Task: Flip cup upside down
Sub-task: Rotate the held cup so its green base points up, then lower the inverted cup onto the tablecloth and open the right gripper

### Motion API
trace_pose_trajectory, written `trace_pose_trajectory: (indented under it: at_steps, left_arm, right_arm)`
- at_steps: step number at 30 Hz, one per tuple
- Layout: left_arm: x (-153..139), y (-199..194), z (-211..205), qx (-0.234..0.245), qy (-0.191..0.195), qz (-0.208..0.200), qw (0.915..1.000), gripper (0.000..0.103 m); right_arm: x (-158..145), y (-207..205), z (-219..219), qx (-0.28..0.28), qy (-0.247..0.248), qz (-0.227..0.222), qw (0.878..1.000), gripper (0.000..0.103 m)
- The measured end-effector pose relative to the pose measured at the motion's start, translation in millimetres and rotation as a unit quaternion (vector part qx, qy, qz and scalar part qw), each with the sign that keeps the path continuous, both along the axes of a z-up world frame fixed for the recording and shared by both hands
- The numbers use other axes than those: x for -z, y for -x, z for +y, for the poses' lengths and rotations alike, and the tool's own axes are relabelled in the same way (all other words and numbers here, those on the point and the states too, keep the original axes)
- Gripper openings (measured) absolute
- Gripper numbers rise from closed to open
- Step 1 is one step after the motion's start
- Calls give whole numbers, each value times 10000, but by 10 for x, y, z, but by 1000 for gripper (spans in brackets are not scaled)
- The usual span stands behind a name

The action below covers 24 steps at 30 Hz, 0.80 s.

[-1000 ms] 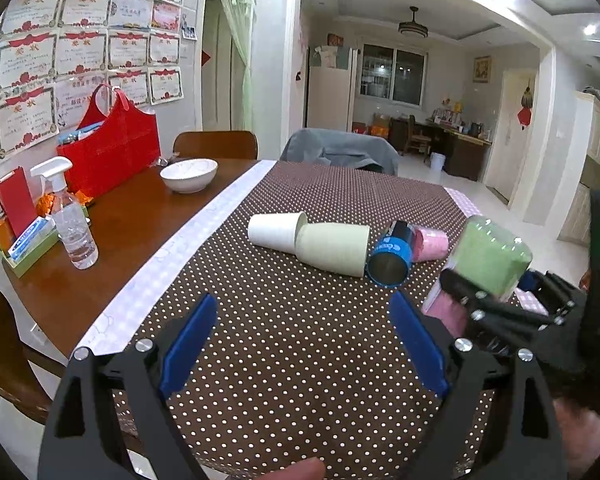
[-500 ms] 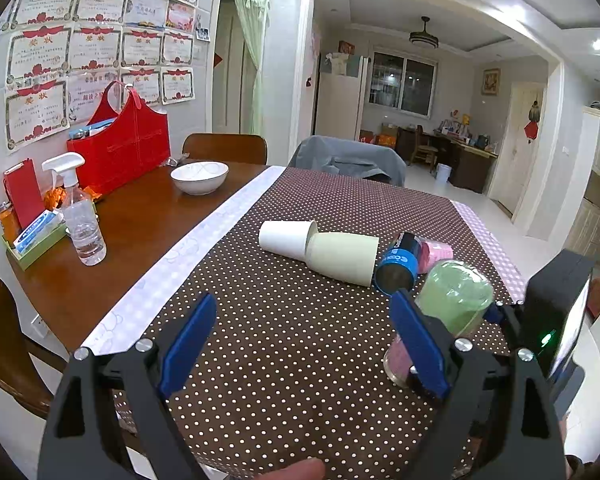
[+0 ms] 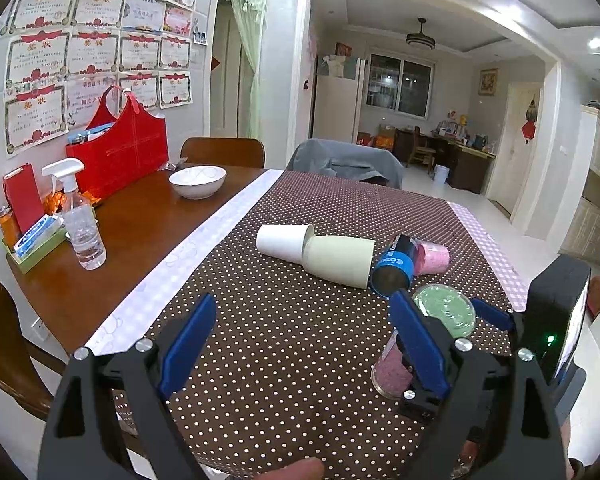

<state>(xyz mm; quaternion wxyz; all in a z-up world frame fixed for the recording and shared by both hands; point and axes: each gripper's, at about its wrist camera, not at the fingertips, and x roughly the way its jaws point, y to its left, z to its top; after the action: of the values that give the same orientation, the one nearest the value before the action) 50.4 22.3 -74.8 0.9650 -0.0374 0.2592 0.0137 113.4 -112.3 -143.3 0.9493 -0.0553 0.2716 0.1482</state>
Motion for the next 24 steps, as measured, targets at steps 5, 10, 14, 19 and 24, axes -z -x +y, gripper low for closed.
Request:
trace_pose_trajectory:
  at_steps: [5, 10, 14, 19, 24]
  left_arm:
    - [-37, 22, -28, 43, -21, -32, 10000, 87]
    - [-68, 56, -70, 99, -22, -50, 9999, 87]
    - [-104, 78, -128, 249, -25, -22, 9997, 87]
    - [-160, 132, -201, 359, -75, -52, 9993, 89]
    - [-250, 218, -273, 424, -155, -159, 9989, 89]
  right_arm:
    - [-71, 35, -37, 28, -185, 68, 9998, 97]
    - [-167, 68, -87, 69, -289, 76, 9995, 97]
    - [-273, 108, -178, 181, -426, 77, 9989, 97]
    - [-477, 189, -328, 303, -666, 49, 9973, 97]
    - [-665, 278, -454, 480, -835, 48, 9953, 97]
